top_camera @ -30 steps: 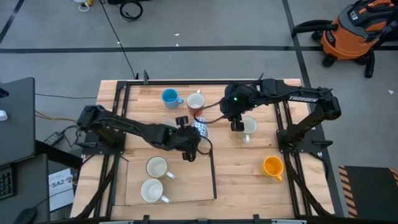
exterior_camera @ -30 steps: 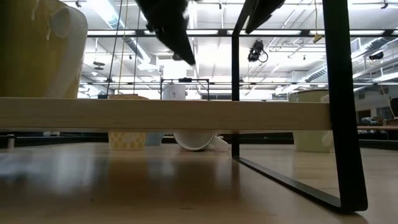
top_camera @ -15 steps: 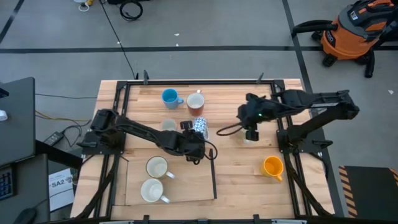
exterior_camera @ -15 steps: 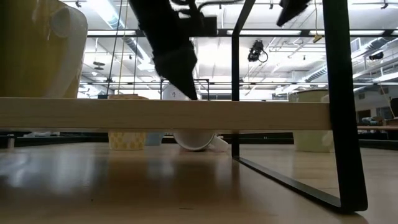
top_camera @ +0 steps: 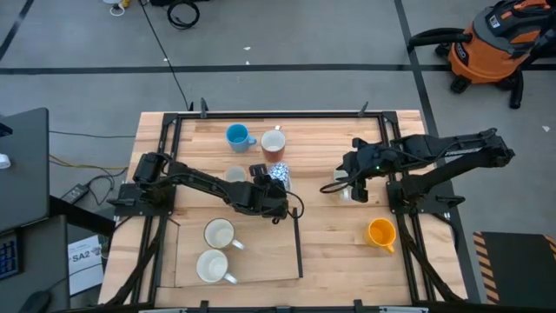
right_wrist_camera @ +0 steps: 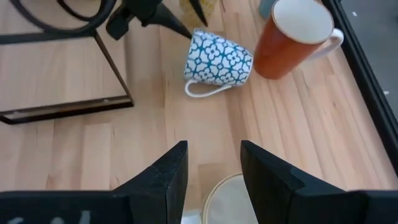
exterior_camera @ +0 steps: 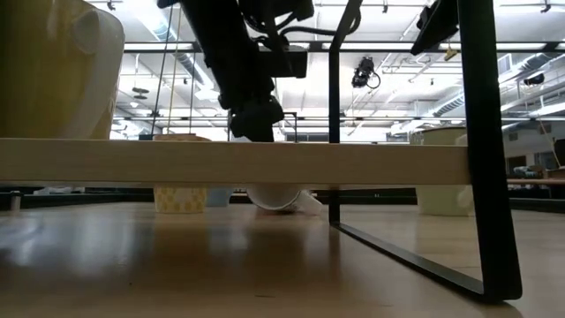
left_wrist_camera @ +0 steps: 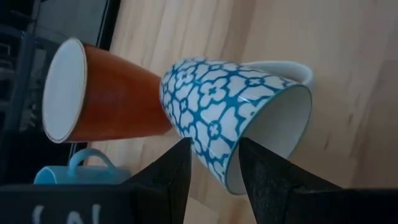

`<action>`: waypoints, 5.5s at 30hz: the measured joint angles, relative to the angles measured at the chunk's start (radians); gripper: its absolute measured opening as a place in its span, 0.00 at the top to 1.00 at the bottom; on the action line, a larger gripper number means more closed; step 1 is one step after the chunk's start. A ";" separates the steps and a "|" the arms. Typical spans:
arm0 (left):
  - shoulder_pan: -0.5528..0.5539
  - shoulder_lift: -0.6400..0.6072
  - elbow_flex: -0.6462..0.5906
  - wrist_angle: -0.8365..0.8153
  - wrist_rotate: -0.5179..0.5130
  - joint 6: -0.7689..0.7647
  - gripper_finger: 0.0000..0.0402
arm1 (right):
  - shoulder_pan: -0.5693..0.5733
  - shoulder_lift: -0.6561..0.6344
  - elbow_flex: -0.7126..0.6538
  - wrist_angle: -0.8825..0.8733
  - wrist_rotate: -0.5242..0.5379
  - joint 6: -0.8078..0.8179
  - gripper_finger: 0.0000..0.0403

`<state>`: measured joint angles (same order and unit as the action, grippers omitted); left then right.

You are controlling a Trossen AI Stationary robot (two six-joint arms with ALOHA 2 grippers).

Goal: Place coffee mugs
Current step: Put the blue patterned mug on the shelf

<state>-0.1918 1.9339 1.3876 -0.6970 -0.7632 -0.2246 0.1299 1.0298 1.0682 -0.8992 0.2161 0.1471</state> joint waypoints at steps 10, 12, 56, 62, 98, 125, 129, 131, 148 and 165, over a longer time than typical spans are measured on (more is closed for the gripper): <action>0.062 0.000 -0.010 -0.006 0.050 -0.001 0.65 | 0.000 0.004 -0.033 0.010 0.001 -0.012 0.62; 0.073 0.000 -0.010 -0.003 0.067 -0.001 0.65 | 0.000 0.004 -0.033 0.010 0.001 -0.016 0.62; 0.115 0.046 -0.008 0.059 0.108 -0.028 0.93 | 0.000 0.005 -0.033 0.049 0.002 -0.046 0.62; 0.114 0.011 0.000 0.023 0.154 -0.026 0.95 | 0.000 0.005 -0.033 0.048 0.002 -0.046 0.62; 0.134 0.002 0.481 -0.761 1.264 -0.197 0.95 | 0.000 0.005 -0.032 0.050 0.000 -0.046 0.62; -0.127 0.002 0.480 -0.651 1.346 -0.776 0.95 | 0.000 0.005 -0.032 0.053 -0.001 -0.046 0.62; -0.140 0.002 0.480 -0.650 1.307 -0.844 0.95 | 0.000 0.005 -0.032 0.053 -0.001 -0.046 0.62; -0.145 0.002 0.480 -0.651 1.289 -0.870 0.95 | 0.000 0.005 -0.032 0.053 -0.001 -0.046 0.62; -0.161 0.026 0.478 -0.659 1.265 -0.917 0.95 | 0.000 0.005 -0.032 0.053 -0.001 -0.046 0.62; -0.166 0.053 0.477 -0.700 1.292 -0.953 0.94 | 0.000 0.005 -0.031 0.061 -0.002 -0.072 0.62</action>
<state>-0.3580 1.9871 1.8645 -1.3965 0.5285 -1.1777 0.1299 1.0349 1.0370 -0.8386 0.2146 0.0753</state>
